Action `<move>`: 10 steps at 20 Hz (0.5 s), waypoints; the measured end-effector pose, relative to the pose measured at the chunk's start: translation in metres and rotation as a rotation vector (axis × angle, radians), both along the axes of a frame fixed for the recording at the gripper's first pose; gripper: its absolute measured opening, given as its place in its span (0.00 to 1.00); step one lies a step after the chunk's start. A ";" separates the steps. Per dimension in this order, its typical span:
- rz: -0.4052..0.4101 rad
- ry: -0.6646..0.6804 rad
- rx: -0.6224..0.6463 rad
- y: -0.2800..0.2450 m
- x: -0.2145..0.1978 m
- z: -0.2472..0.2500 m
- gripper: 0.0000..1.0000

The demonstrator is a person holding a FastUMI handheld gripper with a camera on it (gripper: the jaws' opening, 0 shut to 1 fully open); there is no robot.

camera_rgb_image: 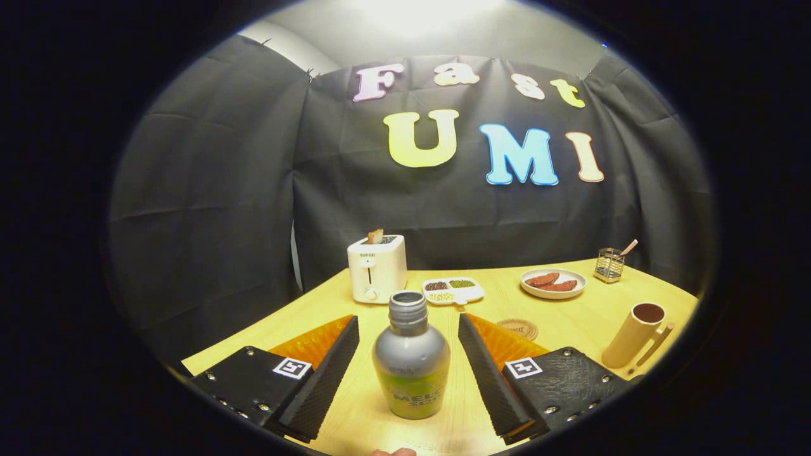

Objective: Take the bottle from table, then pour the juice into the cup, finally place the bottle on the coaster

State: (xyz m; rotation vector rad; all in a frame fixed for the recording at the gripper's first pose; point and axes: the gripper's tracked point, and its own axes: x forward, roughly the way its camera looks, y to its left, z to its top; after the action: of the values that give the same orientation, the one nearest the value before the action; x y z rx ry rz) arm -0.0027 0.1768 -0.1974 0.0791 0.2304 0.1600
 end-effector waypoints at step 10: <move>-0.031 0.120 -0.022 0.010 -0.001 -0.055 0.96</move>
State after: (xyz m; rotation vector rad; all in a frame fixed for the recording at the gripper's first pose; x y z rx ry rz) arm -0.0033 0.1866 -0.2523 0.0709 0.3504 0.1224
